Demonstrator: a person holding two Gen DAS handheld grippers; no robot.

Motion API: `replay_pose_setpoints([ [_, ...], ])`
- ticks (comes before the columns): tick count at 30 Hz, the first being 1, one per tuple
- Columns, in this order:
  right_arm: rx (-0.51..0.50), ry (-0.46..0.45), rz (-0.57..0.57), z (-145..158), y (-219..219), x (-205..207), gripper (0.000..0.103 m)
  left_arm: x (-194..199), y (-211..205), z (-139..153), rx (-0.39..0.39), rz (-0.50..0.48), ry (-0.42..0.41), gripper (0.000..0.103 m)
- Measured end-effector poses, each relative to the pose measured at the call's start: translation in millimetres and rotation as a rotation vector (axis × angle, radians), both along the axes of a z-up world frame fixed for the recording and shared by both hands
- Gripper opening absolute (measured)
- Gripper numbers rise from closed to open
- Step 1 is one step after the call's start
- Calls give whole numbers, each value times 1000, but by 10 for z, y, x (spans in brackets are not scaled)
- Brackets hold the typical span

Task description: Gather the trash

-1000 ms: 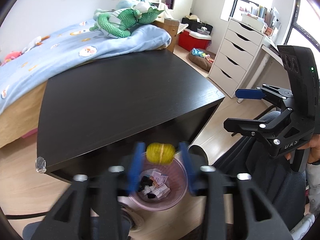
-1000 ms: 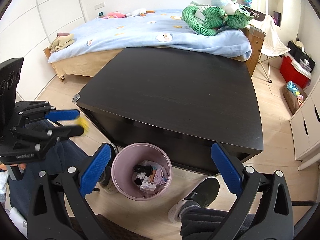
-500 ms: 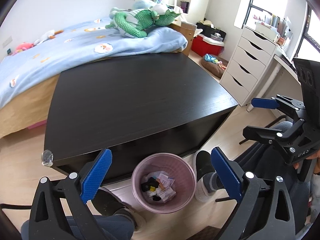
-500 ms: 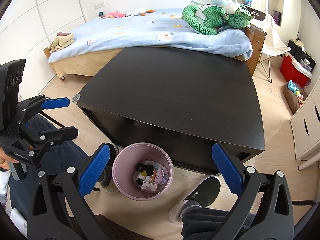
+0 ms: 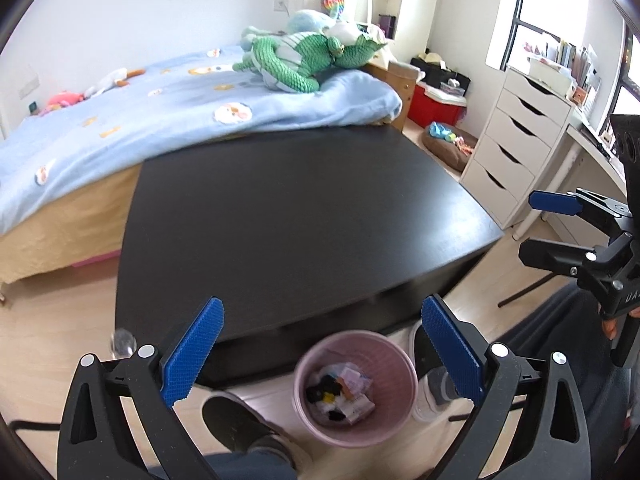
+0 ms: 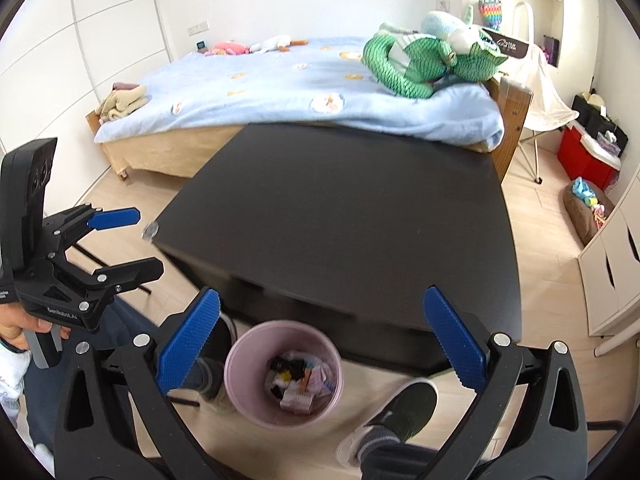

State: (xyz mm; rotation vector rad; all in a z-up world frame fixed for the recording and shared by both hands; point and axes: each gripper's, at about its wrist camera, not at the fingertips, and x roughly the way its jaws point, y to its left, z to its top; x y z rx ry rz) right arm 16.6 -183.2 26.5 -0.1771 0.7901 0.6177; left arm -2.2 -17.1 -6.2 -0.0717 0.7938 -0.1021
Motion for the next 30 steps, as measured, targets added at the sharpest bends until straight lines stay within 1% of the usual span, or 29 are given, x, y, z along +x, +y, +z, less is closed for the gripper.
replay_pose_setpoints([
  [5, 9, -19, 0, 70, 54, 175, 100, 149, 90, 80, 10, 17, -27, 95],
  [9, 3, -22, 9, 78, 100, 277, 100, 228, 181, 117, -22, 35, -47, 97],
  [16, 2, -13, 4, 58, 116, 372, 100, 324, 213, 94, -39, 30, -17, 97],
  [30, 1, -9, -3, 39, 105, 422, 100, 334, 200, 69, -40, 37, -18, 97],
])
